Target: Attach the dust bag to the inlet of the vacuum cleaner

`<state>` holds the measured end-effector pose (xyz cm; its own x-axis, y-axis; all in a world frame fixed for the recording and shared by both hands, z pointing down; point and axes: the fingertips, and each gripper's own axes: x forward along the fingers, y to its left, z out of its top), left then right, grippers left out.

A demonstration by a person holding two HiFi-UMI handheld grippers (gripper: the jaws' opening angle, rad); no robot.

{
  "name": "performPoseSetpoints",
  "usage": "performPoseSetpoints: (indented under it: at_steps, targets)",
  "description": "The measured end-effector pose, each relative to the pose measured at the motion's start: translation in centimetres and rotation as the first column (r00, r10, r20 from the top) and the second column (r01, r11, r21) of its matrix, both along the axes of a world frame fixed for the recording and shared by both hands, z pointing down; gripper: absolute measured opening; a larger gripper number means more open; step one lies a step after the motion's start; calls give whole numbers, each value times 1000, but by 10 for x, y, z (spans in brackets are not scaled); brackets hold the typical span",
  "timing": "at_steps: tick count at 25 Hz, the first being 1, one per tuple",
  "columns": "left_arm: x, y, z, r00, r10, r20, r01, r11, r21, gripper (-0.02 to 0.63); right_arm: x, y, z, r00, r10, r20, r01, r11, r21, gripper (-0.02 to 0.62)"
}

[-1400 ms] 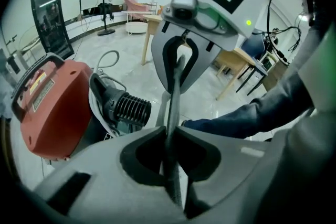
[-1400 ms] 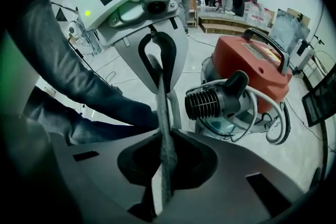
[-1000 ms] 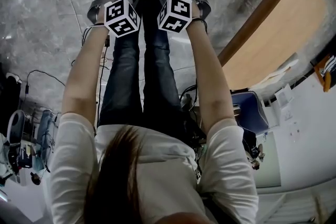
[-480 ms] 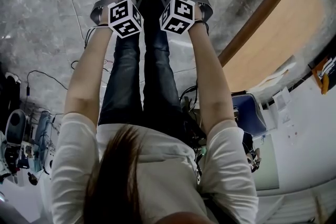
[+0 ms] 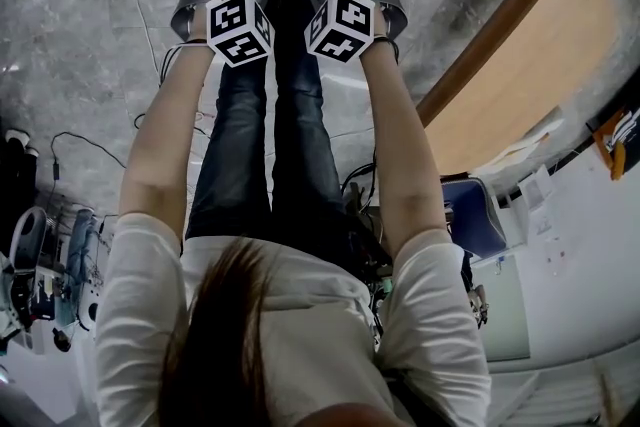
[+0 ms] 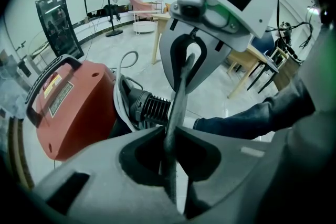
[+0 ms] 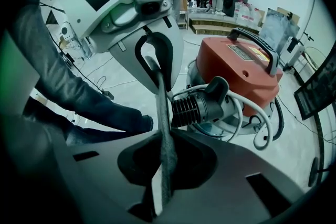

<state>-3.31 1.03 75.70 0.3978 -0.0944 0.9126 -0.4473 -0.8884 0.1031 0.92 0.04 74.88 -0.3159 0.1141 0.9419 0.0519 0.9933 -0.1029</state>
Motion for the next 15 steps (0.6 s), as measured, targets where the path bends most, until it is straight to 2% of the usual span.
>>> performPoseSetpoints:
  at_steps: [7,10,15]
  targets:
    - [-5,-7,5,999,29,24,-29,999,15,45,-4,-3,4,998,61,3,-61,998,-6,26]
    - [-5,-15,7,999,6,45,-6,1000,15,57,-3,-7,5,995,96,9,-96,995,-14,28]
    - [-5,-17,8,998,-44,44,44,999,3,63,-3,-11,5,996,88,14,-88,996,-13,31]
